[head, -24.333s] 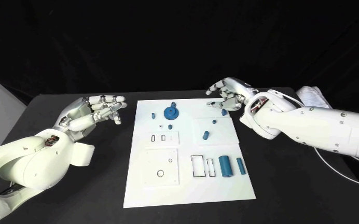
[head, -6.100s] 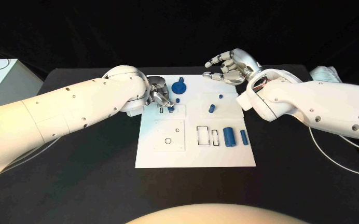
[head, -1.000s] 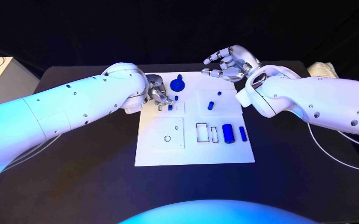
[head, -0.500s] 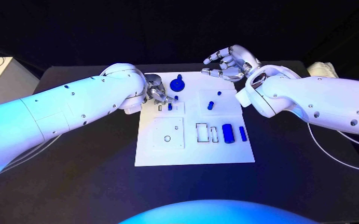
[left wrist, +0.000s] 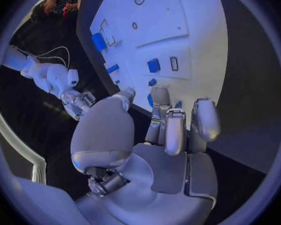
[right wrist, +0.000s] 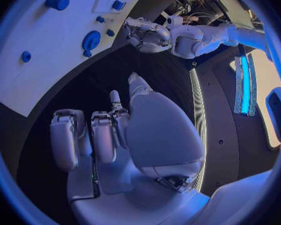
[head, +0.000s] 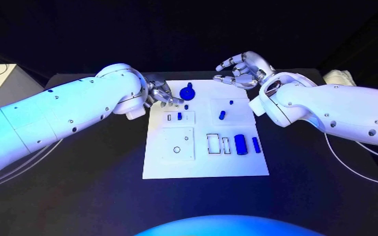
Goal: Assemble the parts on the task board
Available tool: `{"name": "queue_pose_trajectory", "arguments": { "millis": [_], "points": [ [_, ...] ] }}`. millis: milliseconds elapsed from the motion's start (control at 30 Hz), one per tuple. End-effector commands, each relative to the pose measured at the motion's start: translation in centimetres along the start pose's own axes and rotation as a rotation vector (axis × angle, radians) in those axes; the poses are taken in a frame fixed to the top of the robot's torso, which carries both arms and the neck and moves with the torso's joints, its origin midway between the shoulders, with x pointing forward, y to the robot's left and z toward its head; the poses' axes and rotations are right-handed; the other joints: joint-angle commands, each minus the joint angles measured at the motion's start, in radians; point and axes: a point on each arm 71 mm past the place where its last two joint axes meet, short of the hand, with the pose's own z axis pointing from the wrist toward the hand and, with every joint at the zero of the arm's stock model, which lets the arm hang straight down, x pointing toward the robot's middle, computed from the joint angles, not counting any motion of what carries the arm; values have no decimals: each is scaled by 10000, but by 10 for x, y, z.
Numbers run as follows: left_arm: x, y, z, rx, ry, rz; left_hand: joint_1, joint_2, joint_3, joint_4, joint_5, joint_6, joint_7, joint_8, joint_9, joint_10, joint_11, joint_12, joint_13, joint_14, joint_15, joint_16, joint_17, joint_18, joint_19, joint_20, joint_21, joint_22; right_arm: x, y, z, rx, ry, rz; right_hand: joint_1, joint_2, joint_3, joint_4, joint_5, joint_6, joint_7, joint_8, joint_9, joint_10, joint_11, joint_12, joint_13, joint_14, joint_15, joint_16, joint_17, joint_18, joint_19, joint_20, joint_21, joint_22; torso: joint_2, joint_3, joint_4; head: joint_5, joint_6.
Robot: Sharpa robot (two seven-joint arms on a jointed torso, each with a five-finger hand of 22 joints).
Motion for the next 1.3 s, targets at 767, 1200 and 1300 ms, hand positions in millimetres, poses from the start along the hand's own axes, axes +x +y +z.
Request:
{"name": "queue_pose_trajectory", "arguments": {
  "millis": [767, 1200, 1300],
  "points": [
    [-64, 15, 9, -594, -809, -532, 914, -14, 388, 31, 19, -707, 414, -606, -424, -787, 379, 113, -199, 271, 384, -211, 908, 63, -455, 306, -300, -494, 0, -1, 4, -76, -23, -7, -102, -6, 32, -3, -24, -17, 40, 14, -13, -61, -6, -30, 1402, 932, 14, -32, 2067, 175, 613, 35, -47, 2026, 129, -27, -24, 47, 334],
    [-61, 19, 27, -1295, -442, -254, 519, 46, 243, 37, -14, -659, 435, -688, -553, -823, 407, 163, -209, 290, 413, -175, 955, 60, -438, 335, -284, -465, 4, 3, 4, -176, 68, 41, -102, -6, 32, -3, -24, -17, 40, 14, -13, -61, -6, -30, 1402, 932, 14, -32, 2067, 175, 613, 35, -47, 2026, 297, -22, -100, 113, 480],
    [-61, 19, 29, -1370, -435, -243, 492, 54, 232, 37, -16, -653, 434, -689, -559, -823, 407, 168, -209, 293, 413, -171, 961, 59, -436, 336, -282, -462, 5, 4, 4, -195, 82, 50, -116, 1, 40, -5, -8, -20, 40, 14, -14, -67, -6, -38, 1395, 930, 13, -36, 2060, 174, 615, 35, -44, 2028, 328, -23, -101, 128, 524]
  ]
}}
